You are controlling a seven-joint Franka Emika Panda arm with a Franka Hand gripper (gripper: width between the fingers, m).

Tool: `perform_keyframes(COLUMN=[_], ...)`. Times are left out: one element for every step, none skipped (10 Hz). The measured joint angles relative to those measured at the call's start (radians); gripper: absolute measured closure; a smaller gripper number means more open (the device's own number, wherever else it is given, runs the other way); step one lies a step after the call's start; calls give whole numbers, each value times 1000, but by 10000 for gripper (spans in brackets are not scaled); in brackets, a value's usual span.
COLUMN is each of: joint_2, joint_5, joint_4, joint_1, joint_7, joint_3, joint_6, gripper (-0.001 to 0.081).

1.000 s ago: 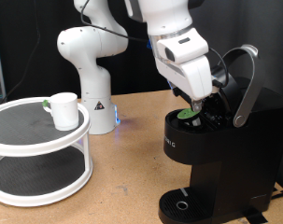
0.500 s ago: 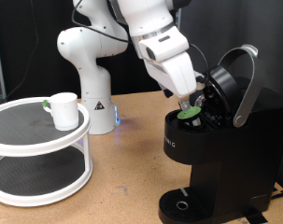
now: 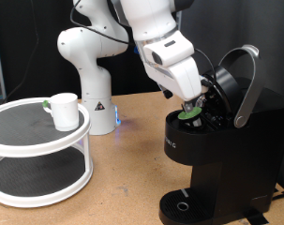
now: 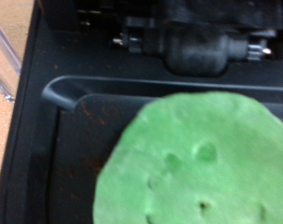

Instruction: Make a cup of coffee with the keurig machine

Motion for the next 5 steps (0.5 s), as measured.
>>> perform_keyframes(joint_2=[7,11,12,12,14], joint_5=[-4,-5,-5,-5,-5], joint_4=[-1,-5,-9,-13,-16], joint_1=[0,1,1,1,1], joint_7=[3,5,6,9,15], joint_3=[10,19,26,33,38], joint_6=[1,6,12,17,23], gripper=[-2,-2,-2,-2,-2])
